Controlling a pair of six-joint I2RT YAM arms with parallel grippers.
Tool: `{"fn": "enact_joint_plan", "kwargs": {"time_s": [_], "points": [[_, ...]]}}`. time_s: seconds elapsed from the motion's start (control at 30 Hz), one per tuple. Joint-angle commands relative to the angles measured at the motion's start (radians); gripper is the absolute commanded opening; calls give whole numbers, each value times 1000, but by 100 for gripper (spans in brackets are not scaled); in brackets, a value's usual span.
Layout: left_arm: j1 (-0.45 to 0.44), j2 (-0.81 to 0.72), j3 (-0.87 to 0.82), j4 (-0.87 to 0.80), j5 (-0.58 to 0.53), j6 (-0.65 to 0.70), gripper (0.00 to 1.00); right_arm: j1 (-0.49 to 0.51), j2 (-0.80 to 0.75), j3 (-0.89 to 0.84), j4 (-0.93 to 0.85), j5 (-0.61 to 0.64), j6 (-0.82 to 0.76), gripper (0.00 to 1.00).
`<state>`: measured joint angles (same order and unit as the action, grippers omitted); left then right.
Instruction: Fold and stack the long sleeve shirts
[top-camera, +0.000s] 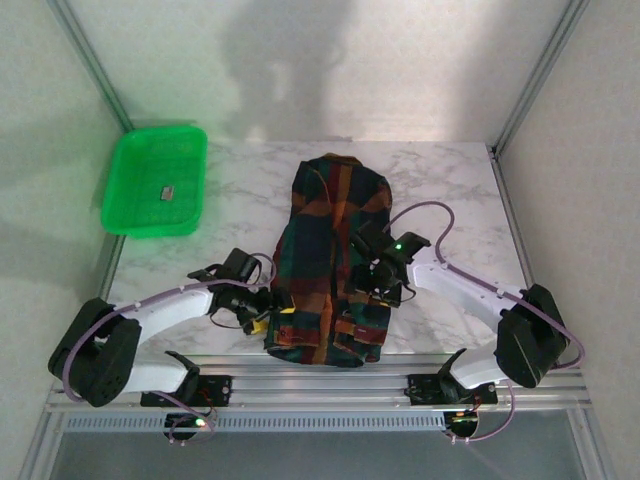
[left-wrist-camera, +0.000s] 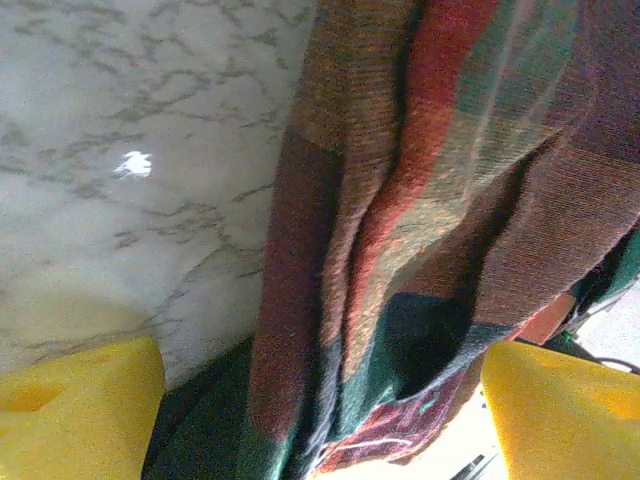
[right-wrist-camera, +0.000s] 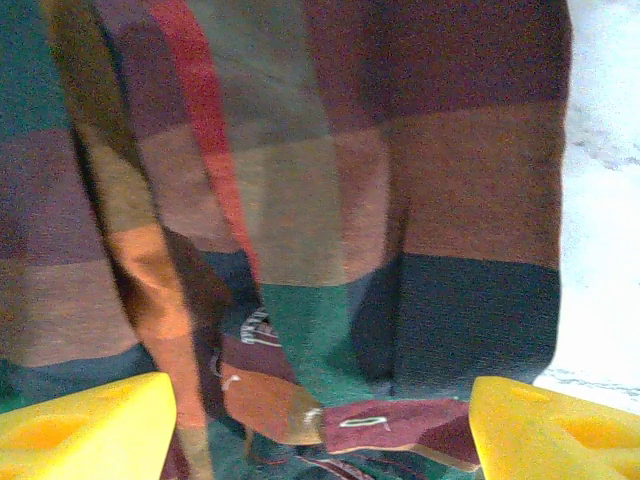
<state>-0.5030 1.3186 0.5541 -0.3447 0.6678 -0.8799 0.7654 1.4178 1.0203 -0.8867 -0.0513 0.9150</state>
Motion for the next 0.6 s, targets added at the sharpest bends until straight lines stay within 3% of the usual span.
{"fn": "enact_joint_plan", "kwargs": {"time_s": [0.0,0.17,0.3,0.4,0.57], "points": [[-25,31,-16,99,56,-70,78,-3,-49,-63,-57,14,19,79],[-54,51,16,157,80,-106,63,-5,-220,-267,-10,-45,115,81],[-55,73,6,154,86,-94,47,-5,-313,-418,160,-102,195,83],[-55,77,3,154,88,-87,43,-2,-305,-487,293,-129,246,87],[-55,97,11,167,101,-87,36,7,-248,-510,436,-141,291,84]]}}
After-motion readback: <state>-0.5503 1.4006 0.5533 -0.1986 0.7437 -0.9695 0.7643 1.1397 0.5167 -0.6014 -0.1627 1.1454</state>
